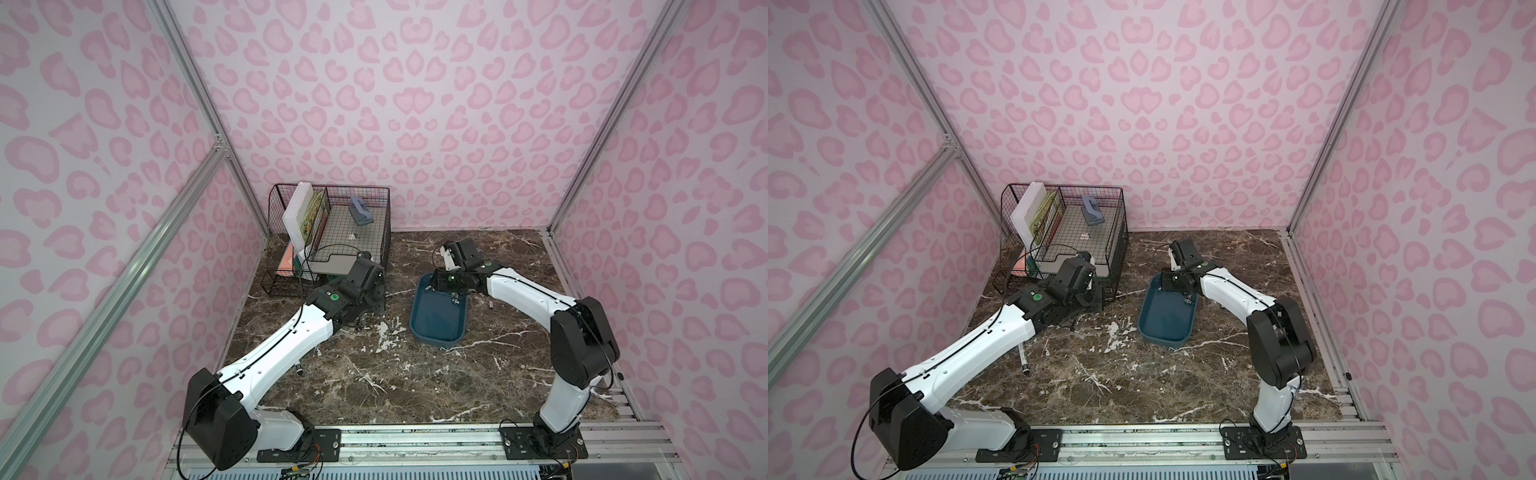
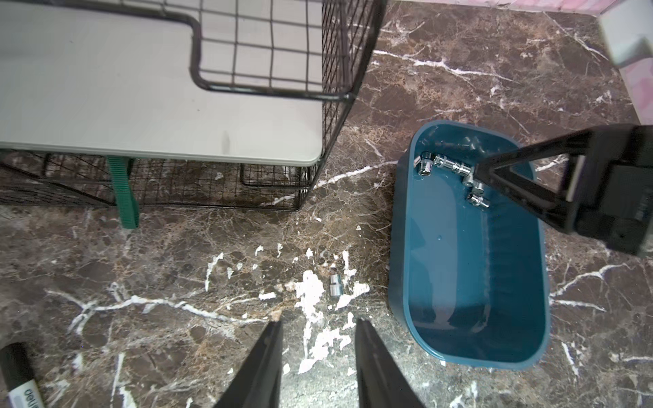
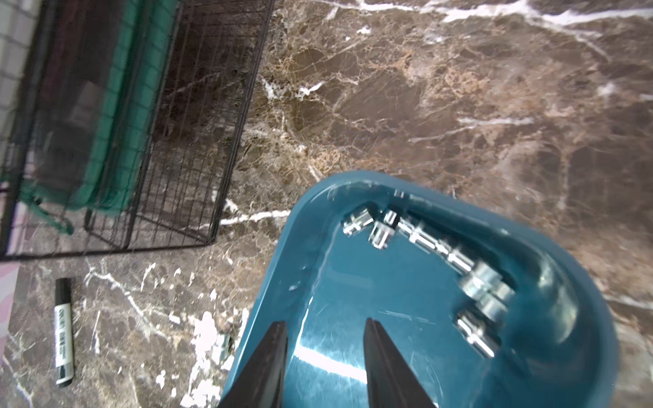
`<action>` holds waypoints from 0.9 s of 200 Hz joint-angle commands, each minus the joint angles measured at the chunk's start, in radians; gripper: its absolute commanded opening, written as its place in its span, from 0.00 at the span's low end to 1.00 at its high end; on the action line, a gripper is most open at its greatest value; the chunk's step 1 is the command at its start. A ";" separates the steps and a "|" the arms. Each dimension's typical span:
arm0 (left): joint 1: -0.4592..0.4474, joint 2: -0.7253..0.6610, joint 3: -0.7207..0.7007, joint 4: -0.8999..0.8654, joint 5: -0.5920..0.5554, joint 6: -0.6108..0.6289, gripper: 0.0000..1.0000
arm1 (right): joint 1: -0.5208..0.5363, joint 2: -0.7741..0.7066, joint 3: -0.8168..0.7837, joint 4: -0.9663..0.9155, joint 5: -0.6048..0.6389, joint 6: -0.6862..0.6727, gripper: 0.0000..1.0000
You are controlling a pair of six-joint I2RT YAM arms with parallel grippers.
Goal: Take out the socket from the storage box
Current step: Pick up the socket head from the storage box.
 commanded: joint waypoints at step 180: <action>0.037 -0.164 -0.015 -0.075 -0.043 0.019 0.42 | -0.001 0.249 0.126 -0.026 0.084 0.046 0.33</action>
